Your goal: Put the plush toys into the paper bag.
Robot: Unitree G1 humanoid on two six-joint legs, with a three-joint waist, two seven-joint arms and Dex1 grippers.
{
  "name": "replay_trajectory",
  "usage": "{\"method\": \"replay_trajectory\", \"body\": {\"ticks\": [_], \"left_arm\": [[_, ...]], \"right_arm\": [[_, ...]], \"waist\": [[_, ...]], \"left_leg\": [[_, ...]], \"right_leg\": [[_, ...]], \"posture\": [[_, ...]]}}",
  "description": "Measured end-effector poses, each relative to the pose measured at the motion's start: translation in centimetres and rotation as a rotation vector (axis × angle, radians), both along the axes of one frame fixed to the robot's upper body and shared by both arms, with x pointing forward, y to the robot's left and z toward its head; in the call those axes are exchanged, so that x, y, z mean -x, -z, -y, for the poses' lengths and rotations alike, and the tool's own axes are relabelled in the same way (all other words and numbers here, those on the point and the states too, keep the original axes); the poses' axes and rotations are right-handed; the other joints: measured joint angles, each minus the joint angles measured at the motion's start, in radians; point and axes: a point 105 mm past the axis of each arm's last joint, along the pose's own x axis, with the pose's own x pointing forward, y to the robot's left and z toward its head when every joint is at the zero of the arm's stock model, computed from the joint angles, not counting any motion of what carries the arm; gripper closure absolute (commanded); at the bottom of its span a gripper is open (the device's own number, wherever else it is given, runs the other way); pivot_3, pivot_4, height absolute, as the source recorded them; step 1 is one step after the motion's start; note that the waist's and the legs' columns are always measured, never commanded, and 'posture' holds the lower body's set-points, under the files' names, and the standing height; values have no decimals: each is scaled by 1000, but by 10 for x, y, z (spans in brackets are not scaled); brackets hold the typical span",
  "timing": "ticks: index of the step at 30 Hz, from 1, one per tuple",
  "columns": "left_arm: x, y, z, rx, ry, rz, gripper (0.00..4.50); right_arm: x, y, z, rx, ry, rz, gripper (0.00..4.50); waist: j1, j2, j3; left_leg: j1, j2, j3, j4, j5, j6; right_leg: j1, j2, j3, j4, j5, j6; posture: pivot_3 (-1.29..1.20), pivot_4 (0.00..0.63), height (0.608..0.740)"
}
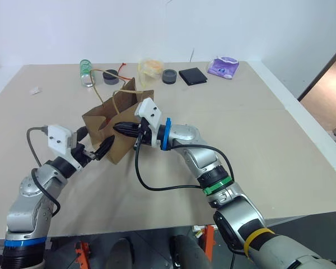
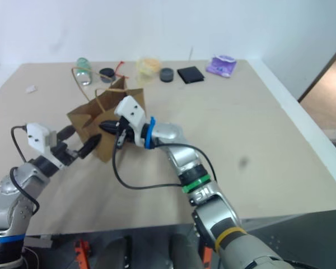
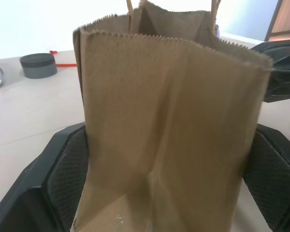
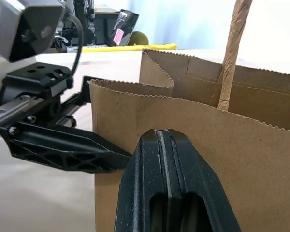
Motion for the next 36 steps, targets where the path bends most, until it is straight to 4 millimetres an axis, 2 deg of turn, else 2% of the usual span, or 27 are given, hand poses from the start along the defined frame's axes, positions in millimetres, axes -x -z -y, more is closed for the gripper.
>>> {"method": "replay_trajectory", "body": {"ticks": [5,8,15,22,25,27,29,32,34,36], "left_arm": [[-5,1,0,-6,6,2,0],[-7,2,0,-17,4,7,817],[-9,1,1,-6,7,12,4386],[-11,-2,7,11,34,19,4454],[-5,-4,15,63,123,11,4454],[2,-9,21,71,198,14,4454],[17,-13,26,52,311,6,4454],[38,-10,31,27,464,-42,4454],[48,-9,34,28,546,-69,4454],[57,-12,37,19,630,-85,4454]], "right_arm": [[1,-2,0,-3,-3,6,4420],[2,-2,-1,-5,-4,9,4500],[2,-2,0,-5,-4,7,4500],[2,-2,-1,-6,-6,6,4500],[11,-8,8,-66,-75,-32,4500],[20,-24,23,-134,-162,-84,4500],[26,-46,60,-173,-235,-142,4500],[29,-64,114,-147,-234,-161,4500],[35,-72,132,-132,-251,-165,4500],[42,-73,135,-127,-293,-185,4500]], "waist": [[0,0,0],[0,0,0],[0,0,0],[0,0,0],[1,0,0],[3,0,0],[6,0,0],[3,0,1],[-1,1,1],[-12,1,1]], "left_leg": [[0,0,0,0,0,0],[0,0,0,0,0,0],[0,0,0,0,0,0],[0,0,0,0,0,0],[-1,0,0,0,0,0],[-3,0,-2,0,0,0],[-4,-1,-2,1,0,0],[-4,-2,-1,1,-1,-1],[-2,-1,-1,0,-2,0],[1,0,-2,-1,-3,2]], "right_leg": [[0,0,0,0,0,0],[0,0,0,0,0,0],[0,0,0,0,0,0],[0,0,0,0,0,0],[0,0,0,0,-1,1],[0,-1,-1,0,-1,1],[0,-3,-1,-1,-1,2],[0,-4,-1,-2,-2,2],[0,-3,-2,-2,-3,0],[0,1,-2,-1,-3,-2]], "posture": [[0,150,740],[0,150,740],[0,150,740],[0,150,740],[0,150,740],[0,150,740],[0,150,740],[0,150,740],[0,150,740],[0,150,740]]}}
